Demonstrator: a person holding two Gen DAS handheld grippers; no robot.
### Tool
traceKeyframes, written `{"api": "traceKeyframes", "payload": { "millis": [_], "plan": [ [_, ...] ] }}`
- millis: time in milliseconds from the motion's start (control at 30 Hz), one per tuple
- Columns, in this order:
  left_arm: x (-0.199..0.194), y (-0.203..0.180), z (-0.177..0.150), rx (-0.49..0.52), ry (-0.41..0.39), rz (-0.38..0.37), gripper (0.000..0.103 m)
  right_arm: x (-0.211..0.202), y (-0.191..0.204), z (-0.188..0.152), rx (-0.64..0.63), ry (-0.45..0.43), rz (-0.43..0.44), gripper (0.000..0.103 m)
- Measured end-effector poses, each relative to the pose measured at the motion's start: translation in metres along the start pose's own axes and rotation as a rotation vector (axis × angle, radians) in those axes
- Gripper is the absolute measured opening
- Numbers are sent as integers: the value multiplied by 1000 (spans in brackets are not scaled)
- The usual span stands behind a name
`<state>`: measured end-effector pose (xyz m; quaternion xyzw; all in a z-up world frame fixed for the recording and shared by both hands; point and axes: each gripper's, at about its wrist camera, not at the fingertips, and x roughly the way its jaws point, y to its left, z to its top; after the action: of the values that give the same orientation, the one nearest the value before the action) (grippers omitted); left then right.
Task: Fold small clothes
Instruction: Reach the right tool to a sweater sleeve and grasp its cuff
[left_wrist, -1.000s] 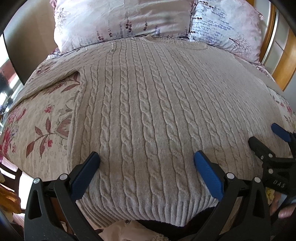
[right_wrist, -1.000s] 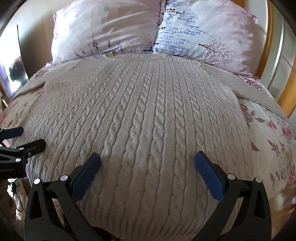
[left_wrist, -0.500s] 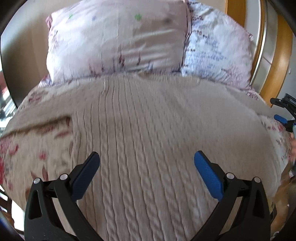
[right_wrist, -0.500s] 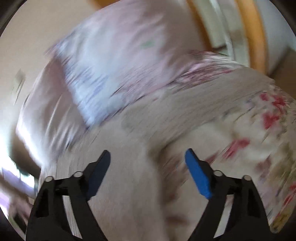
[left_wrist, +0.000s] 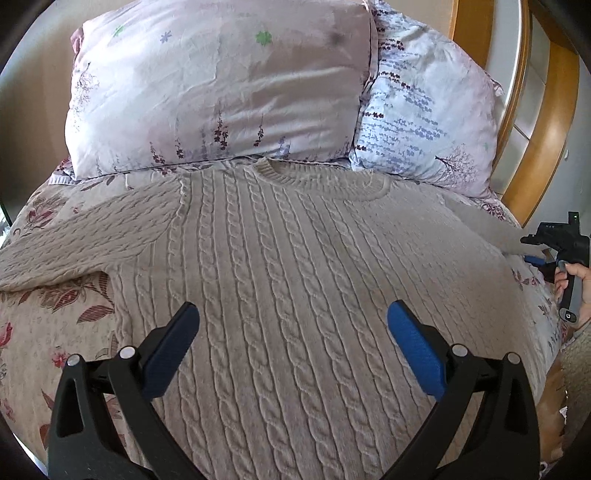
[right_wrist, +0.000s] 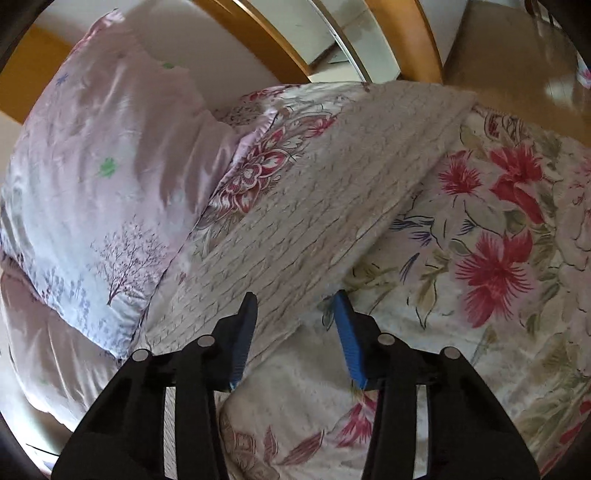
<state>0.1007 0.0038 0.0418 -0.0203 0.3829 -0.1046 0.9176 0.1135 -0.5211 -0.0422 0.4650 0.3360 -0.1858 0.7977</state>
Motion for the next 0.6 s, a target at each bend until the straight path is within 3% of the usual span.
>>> {"api": "traceKeyframes", "payload": {
  "millis": [267,400,500,600],
  "plan": [
    [7,5,-1,-19,8,-7,101,4,-11,7,58,-45,8,22],
    [10,9,0,-32,16,-12,101,3,-14,8,66,-71,13,17],
    [12,11,-1,-43,23,-20,101,5,-9,8,21,-94,-3,10],
    [13,15,-1,-52,26,-23,101,-1,6,6,-66,-144,-14,9]
  ]
}}
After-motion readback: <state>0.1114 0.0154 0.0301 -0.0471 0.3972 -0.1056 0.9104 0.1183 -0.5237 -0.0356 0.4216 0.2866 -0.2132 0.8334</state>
